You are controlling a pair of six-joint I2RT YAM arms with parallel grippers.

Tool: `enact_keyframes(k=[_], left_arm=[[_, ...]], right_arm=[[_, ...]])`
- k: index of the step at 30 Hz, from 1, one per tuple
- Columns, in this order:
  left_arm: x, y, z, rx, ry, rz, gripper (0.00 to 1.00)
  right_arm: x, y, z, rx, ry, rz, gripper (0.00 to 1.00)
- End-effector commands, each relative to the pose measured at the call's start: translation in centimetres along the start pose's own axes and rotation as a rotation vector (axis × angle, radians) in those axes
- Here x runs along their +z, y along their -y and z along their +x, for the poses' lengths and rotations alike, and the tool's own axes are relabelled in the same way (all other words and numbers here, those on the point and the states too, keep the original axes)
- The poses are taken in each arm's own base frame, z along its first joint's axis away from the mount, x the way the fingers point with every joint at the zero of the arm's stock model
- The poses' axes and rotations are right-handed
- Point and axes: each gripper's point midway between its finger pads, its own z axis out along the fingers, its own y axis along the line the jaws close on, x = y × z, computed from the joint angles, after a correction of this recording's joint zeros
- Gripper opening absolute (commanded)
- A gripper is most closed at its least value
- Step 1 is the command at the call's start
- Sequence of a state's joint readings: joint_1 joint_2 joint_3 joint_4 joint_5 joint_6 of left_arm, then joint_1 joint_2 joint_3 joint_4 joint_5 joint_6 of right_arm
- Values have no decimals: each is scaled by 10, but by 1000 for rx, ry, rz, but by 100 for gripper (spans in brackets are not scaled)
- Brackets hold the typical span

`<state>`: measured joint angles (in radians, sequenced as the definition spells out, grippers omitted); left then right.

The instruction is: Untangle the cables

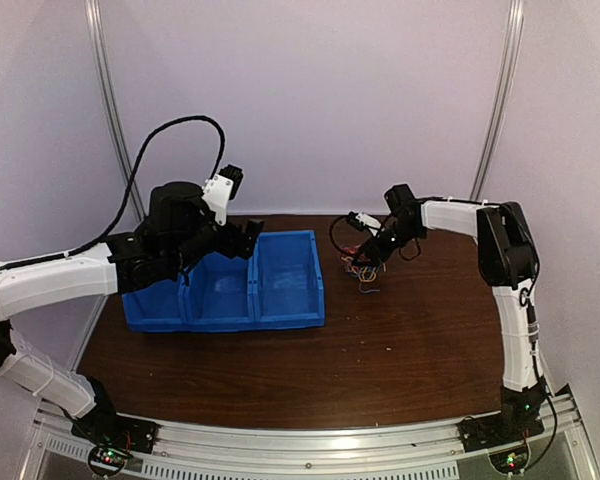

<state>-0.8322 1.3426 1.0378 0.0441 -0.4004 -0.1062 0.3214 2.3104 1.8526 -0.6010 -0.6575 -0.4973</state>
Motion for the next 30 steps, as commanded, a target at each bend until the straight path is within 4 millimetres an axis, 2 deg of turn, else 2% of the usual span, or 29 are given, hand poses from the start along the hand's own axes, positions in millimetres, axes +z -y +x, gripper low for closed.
enact_keyframes(k=[1, 5, 8, 13, 17, 21, 23, 25, 27, 30], left_arm=[[-2, -5, -16, -2, 53, -16, 98], [-2, -4, -16, 2, 53, -11, 97], [-2, -1, -15, -1, 51, 5, 98], [1, 3, -11, -3, 38, 19, 98], [7, 4, -5, -3, 13, 9, 98], [11, 1, 1, 9, -6, -18, 98], [13, 0, 2, 28, -10, -25, 98], [16, -2, 7, 46, -24, -47, 98], [20, -4, 15, 65, -62, -71, 98], [19, 18, 20, 103, -126, -3, 97]], right_arm=[[-11, -23, 13, 32, -11, -26, 47], [-33, -53, 31, 11, -27, -45, 31], [-48, -83, 45, -21, -34, -60, 24], [-65, -147, 71, -93, -61, -124, 20], [-72, -211, 87, -226, -89, -206, 18], [-78, -261, 91, -371, -93, -280, 18], [-78, -279, 88, -410, -87, -315, 25], [-80, -287, 76, -394, -64, -353, 50], [-84, -285, 64, -384, -50, -353, 64], [-97, -272, 54, -391, -4, -309, 70]])
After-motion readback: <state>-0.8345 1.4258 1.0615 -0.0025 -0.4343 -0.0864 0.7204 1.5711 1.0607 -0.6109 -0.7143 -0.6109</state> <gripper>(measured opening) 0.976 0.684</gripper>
